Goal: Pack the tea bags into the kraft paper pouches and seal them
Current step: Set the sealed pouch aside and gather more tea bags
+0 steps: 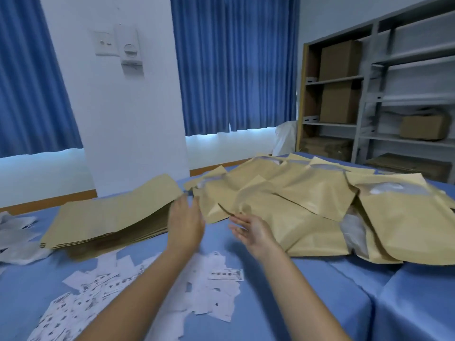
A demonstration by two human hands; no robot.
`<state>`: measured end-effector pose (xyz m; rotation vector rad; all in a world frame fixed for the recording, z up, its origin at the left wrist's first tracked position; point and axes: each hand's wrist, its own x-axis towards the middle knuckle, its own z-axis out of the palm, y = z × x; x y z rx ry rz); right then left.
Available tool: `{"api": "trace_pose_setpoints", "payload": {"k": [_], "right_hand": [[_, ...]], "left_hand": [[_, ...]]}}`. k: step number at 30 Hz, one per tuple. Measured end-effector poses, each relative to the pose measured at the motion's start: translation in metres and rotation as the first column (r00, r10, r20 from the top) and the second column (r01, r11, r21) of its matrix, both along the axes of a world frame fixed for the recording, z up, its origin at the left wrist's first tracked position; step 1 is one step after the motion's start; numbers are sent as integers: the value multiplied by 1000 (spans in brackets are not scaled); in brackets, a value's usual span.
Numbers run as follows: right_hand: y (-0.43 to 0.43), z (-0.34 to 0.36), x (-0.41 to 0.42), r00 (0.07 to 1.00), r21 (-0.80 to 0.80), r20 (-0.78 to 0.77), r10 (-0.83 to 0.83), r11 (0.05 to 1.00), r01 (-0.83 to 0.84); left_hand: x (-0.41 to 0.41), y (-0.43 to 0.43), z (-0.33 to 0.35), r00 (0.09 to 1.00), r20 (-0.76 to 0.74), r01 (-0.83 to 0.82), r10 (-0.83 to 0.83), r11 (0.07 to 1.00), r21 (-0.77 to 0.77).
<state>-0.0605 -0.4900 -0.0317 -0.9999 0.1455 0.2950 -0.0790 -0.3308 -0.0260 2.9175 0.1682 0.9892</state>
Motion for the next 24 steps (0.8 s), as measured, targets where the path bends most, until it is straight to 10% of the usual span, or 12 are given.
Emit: {"api": "trace_pose_setpoints", "payload": {"k": [4,7,13,24], "right_hand": [[67,-8,-16,982,-169,24,185,969,-179],[118,-13,-24,947,-242,29,320,922,-304],[190,-30,-35,925,-150,-2,380,914,-376],[176,-30,-19,963,135,1,271,954,-269]], "left_hand": [[0,111,-6,927,-219,-269,304,947,174],[-8,165,-14,899,-307,-311,313,949,57],[-16,197,-30,873,-331,-249,360,910,333],[-86,229,-45,959,280,-1,42,989,-146]]}}
